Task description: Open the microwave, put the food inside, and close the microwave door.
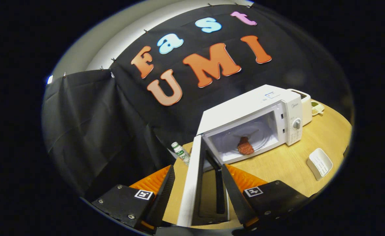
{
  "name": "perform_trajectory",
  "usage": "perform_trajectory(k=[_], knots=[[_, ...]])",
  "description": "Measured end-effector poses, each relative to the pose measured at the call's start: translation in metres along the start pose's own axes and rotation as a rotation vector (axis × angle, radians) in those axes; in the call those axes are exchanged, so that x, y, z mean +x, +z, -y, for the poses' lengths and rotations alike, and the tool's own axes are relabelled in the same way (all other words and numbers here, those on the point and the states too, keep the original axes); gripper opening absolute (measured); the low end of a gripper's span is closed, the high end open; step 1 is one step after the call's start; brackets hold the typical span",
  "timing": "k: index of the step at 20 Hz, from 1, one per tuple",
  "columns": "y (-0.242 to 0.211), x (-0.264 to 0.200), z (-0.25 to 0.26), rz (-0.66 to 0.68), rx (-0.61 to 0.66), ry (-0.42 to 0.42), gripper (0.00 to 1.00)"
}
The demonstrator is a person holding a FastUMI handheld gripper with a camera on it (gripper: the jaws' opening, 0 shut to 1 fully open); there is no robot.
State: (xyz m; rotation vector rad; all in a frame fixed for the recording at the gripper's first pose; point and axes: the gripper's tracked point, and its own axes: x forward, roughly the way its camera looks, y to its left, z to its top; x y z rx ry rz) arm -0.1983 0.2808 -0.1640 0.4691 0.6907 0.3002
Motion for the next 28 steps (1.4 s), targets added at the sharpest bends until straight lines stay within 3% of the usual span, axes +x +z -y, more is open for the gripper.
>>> perform_trajectory(k=[3, 6, 9, 17, 21, 24, 28], knots=[[-0.033, 0.005, -0.052, -0.079, -0.039, 0.106, 0.78], [-0.086, 0.011, -0.069, -0.216, -0.089, 0.143, 0.7], [-0.112, 0.01, -0.065, -0.3, -0.117, 0.118, 0.51], [-0.11, 0.004, -0.013, -0.285, -0.203, -0.044, 0.03], [-0.107, -0.004, 0.039, -0.336, -0.215, -0.192, 0.01], [-0.102, -0.005, 0.072, -0.336, -0.153, -0.24, 0.02], [-0.073, 0.003, 0.119, -0.263, -0.193, -0.325, 0.03]])
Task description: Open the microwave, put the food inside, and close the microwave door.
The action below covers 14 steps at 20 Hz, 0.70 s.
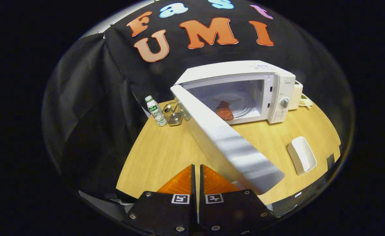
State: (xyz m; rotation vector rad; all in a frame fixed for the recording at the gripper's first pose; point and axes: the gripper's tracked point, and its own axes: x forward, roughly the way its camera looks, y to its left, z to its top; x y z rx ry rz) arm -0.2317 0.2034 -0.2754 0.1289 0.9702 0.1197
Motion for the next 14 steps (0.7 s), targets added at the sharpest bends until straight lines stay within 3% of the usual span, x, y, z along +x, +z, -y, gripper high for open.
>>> perform_trajectory(k=[5, 14], knots=[[0.012, 0.025, 0.07, 0.017, -0.001, -0.132, 0.02], [0.062, 0.078, 0.155, 0.123, -0.021, -0.205, 0.01]])
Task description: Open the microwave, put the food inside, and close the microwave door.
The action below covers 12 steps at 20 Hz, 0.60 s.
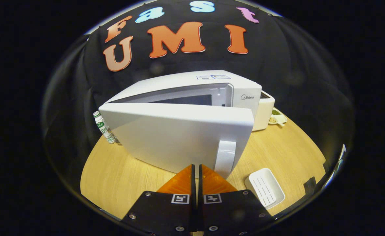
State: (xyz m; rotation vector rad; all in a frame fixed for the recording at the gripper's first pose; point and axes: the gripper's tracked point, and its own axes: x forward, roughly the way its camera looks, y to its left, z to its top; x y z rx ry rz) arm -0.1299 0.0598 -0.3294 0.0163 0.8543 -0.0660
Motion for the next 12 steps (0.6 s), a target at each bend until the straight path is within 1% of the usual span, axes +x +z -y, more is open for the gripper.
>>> perform_trajectory(k=[4, 7, 11, 12], knots=[[0.034, 0.027, 0.012, 0.07, -0.016, 0.016, 0.01], [0.051, 0.043, 0.018, 0.108, -0.032, 0.027, 0.01], [0.065, 0.064, 0.023, 0.117, -0.029, 0.031, 0.01], [0.069, 0.068, 0.019, 0.123, -0.023, 0.05, 0.01]])
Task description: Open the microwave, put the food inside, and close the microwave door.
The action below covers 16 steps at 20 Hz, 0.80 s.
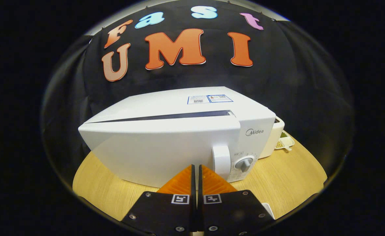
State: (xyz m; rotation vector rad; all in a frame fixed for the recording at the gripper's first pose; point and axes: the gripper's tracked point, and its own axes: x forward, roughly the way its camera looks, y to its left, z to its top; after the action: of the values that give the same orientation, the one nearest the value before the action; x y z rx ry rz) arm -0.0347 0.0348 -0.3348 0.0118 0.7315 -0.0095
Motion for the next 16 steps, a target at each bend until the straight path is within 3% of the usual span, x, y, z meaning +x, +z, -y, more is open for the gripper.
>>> perform_trajectory(k=[4, 16], knots=[[0.002, 0.004, 0.001, 0.024, -0.082, -0.009, 0.01], [0.017, 0.004, 0.002, 0.042, -0.074, 0.003, 0.01]])
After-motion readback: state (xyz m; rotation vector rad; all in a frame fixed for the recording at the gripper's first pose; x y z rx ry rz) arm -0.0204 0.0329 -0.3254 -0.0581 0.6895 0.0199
